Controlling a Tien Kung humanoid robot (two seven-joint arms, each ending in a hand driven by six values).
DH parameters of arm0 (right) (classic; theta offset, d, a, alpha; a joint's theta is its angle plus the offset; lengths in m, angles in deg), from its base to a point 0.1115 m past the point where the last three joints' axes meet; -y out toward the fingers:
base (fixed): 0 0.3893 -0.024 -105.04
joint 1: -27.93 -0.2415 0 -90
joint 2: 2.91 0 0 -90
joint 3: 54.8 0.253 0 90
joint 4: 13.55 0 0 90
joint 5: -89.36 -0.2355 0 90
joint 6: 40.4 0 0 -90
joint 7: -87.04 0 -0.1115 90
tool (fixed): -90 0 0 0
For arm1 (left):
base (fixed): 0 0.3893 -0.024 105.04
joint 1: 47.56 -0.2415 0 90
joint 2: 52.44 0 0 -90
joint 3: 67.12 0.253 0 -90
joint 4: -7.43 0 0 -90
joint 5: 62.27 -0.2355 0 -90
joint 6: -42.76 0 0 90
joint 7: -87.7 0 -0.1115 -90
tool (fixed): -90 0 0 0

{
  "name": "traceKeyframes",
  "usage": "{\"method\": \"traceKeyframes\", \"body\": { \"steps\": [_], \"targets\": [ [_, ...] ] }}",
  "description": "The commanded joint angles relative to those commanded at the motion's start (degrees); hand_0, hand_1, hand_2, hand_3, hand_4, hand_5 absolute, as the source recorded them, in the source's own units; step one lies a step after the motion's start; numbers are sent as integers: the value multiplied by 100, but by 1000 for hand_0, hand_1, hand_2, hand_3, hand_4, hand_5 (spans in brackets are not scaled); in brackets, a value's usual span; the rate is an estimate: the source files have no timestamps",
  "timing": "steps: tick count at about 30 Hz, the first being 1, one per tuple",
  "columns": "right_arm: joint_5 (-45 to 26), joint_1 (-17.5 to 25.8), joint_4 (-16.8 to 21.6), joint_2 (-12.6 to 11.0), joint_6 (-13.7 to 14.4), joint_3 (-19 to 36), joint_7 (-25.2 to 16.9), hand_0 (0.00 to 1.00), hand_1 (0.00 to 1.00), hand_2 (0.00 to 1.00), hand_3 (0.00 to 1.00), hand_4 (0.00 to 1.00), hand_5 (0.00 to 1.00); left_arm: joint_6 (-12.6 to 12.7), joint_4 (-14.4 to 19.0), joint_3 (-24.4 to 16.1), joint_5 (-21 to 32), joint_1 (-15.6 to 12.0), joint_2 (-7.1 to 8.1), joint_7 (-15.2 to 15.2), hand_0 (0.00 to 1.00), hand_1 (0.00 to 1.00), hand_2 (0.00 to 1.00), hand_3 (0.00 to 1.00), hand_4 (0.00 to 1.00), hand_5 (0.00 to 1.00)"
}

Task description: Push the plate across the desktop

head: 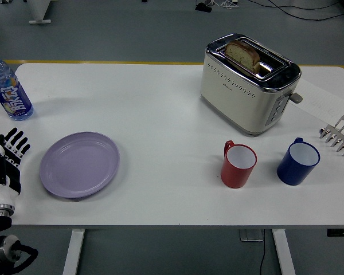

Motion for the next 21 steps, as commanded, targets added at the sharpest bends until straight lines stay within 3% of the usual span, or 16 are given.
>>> {"method": "traceKeyframes", "body": {
  "steps": [6, 14, 21],
  "targets": [
    [-30, -6, -5, -3, -7, -36, -15, 640, 602, 666, 767, 487, 546, 53, -78, 99, 56, 23, -143, -79, 800, 832, 835, 777, 531, 998],
    [-19, -19, -2, 5, -3, -37, -6, 640, 602, 667, 767, 487, 546, 152, -33, 174, 181, 22, -459, -241, 798, 830, 835, 772, 527, 998],
    [6, -28, -1, 10, -11, -26, -1, 640, 601, 667, 767, 488, 547, 220, 26, 369, 236, 60, -468, -337, 796, 829, 833, 768, 523, 998]
  ]
}}
